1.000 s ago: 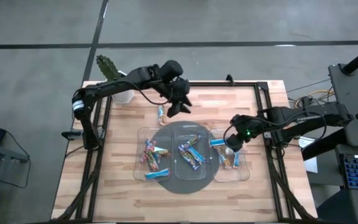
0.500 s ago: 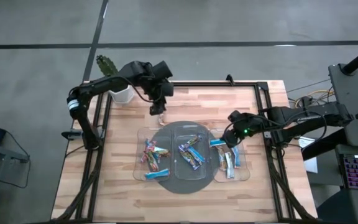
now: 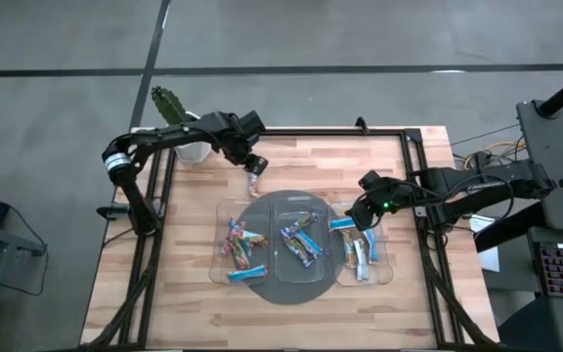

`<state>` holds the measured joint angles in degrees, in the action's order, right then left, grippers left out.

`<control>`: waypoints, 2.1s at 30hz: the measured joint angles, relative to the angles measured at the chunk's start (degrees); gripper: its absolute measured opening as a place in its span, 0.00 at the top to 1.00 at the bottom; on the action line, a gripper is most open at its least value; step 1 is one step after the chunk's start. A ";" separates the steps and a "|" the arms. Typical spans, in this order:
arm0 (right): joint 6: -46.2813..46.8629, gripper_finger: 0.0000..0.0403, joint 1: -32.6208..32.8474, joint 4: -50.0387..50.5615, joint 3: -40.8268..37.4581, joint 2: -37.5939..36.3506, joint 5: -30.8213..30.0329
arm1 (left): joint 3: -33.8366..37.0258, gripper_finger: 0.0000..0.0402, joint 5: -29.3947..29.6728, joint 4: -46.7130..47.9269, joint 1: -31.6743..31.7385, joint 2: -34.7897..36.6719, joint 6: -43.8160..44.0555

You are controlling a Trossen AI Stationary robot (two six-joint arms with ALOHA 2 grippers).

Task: Pick and place Granola Bars by type
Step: Put the yellow granola bar into the right transparent bin

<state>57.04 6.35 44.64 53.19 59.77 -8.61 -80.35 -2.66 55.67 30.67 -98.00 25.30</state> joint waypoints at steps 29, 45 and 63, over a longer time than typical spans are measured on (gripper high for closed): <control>-3.28 0.51 -0.01 0.09 0.00 0.00 -2.34 | 17.74 0.58 7.89 -27.06 -0.65 -0.42 24.53; -1.77 0.53 -0.14 -0.02 0.02 0.02 -3.38 | 19.81 0.58 7.30 -33.02 -1.72 -5.14 24.76; -0.95 0.58 -0.18 -0.07 0.07 0.02 -3.64 | 17.65 0.91 3.66 -31.73 -1.72 -4.94 19.61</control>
<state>56.10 6.17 44.58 53.25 59.79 -12.25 -62.70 1.00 23.93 28.95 -102.94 44.91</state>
